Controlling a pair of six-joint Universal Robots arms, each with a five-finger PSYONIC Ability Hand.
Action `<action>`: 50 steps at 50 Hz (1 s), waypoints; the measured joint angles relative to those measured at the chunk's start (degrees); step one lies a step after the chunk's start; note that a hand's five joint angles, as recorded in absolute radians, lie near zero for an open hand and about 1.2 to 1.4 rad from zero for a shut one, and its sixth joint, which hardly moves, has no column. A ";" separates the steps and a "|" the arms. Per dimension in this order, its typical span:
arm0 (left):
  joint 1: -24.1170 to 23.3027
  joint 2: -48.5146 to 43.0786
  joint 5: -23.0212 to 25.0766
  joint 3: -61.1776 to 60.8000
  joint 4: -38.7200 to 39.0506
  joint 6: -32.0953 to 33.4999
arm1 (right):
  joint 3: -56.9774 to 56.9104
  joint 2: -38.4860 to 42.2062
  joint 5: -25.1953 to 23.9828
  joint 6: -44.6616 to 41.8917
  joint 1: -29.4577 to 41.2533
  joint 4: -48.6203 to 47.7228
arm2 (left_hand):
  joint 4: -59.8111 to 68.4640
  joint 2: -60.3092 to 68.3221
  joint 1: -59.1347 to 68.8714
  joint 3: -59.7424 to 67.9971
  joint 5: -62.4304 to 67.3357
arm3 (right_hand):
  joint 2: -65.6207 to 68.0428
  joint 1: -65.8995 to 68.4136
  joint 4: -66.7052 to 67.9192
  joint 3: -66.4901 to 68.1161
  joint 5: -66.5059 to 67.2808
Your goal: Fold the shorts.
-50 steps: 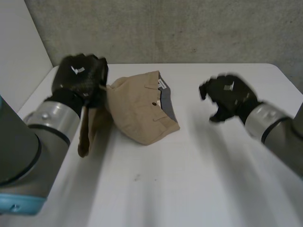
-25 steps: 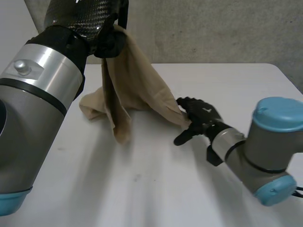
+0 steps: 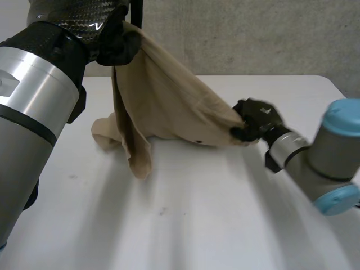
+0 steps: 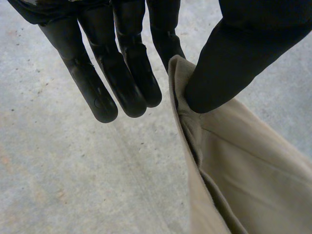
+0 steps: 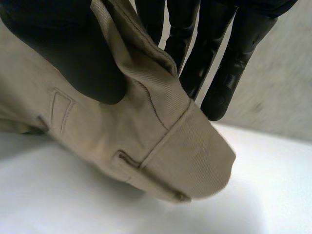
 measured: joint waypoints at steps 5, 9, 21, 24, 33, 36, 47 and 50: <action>2.87 0.32 0.10 -1.73 -1.12 0.07 | -1.26 -7.93 -3.70 -11.47 -3.83 6.99 | 0.00 0.00 0.00 0.00 0.00 | 0.00 0.00 0.00 0.00 0.00; 5.60 0.25 0.22 -3.36 -3.05 0.03 | -4.84 -15.51 -5.68 -23.23 -4.61 18.07 | 0.01 0.00 0.00 0.00 0.00 | 0.00 0.00 0.02 0.00 0.02; 8.47 -2.25 0.56 -10.06 -9.13 0.12 | -11.29 -24.97 -5.34 -49.82 -4.08 43.84 | 0.22 0.22 0.00 0.31 0.00 | 0.00 0.00 0.04 0.00 0.06; 8.42 -4.32 0.67 -10.86 -9.70 0.21 | -10.99 -24.22 -4.21 -52.12 -3.86 46.76 | 0.26 0.22 0.01 0.32 0.00 | 0.00 0.00 0.04 0.00 0.06; 8.39 -16.49 0.73 -6.71 -8.81 1.02 | -14.39 -11.91 1.35 -54.23 -0.82 48.10 | 0.83 0.93 0.29 1.13 0.54 | 0.00 0.00 0.04 0.00 0.25; 8.59 -24.44 0.70 1.05 -6.50 3.46 | -23.14 -3.02 5.83 -54.81 1.37 45.89 | 1.14 1.21 0.30 1.43 0.85 | 0.00 0.00 0.04 0.00 0.25; 11.94 -31.35 0.55 31.40 12.05 12.31 | -50.09 6.66 11.29 -53.02 3.23 15.05 | 1.14 1.26 0.44 1.46 0.85 | 0.00 0.00 0.05 0.00 0.26; 12.25 -29.36 0.60 33.81 19.89 12.59 | -49.99 5.41 11.20 -51.71 3.40 2.73 | 1.15 1.26 0.44 1.47 0.85 | 0.00 0.00 0.05 0.00 0.26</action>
